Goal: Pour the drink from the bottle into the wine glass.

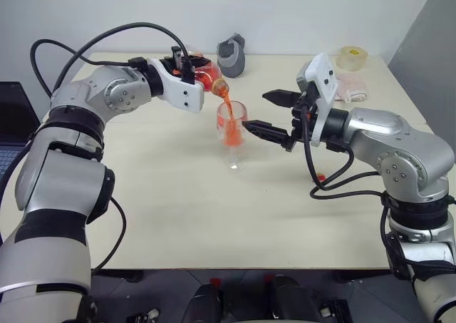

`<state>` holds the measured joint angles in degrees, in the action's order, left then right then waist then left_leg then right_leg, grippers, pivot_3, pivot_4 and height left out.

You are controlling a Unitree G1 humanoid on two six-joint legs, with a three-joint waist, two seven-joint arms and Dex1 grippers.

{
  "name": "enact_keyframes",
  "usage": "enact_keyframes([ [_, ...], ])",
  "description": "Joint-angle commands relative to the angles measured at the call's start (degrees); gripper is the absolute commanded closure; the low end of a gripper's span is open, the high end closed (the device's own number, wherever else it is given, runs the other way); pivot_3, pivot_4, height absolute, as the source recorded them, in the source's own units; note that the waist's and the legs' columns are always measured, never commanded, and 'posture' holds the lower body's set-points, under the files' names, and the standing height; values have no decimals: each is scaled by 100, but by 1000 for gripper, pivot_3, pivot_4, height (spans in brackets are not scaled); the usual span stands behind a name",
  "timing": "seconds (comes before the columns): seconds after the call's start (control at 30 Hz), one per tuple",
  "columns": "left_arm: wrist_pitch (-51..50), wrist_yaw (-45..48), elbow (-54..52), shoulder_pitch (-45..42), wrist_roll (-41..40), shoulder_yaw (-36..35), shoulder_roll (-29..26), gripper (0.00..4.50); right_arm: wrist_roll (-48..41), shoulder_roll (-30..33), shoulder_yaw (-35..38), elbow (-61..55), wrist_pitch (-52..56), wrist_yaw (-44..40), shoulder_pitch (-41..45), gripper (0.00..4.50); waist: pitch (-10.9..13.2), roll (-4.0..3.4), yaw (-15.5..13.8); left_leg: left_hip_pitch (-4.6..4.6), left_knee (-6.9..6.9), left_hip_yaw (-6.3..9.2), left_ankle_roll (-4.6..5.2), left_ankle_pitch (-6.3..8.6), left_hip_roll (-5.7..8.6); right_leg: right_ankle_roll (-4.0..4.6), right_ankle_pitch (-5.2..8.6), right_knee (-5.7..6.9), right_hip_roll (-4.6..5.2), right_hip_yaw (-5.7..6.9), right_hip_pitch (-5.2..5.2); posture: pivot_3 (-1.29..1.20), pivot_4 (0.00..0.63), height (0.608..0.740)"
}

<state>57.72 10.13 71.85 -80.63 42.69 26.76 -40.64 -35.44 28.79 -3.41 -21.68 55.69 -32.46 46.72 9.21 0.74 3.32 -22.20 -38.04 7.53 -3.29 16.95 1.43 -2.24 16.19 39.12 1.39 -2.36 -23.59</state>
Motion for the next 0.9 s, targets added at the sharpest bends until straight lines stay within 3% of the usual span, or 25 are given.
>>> enact_keyframes([
  [0.03,0,-183,-48,-278,-42,-51,-125,3565,-10,-6,78,-149,-122,-40,114,0,0,0,0,0,0,0,-1,0,0,0,0,0,0,0,0,0,150,740],
  [0.7,-41,-417,13,-460,125,100,-150,3565,61,5,78,-89,-158,-146,142,0,0,0,2,-8,-3,0,-2,-1,1,0,0,4,0,0,-5,0,150,740],
  [0.9,-26,-438,16,-463,111,129,-133,3565,58,23,89,-107,-140,-149,136,0,0,0,11,-58,-28,-1,-9,-5,7,0,0,48,4,-3,-63,0,150,740],
])
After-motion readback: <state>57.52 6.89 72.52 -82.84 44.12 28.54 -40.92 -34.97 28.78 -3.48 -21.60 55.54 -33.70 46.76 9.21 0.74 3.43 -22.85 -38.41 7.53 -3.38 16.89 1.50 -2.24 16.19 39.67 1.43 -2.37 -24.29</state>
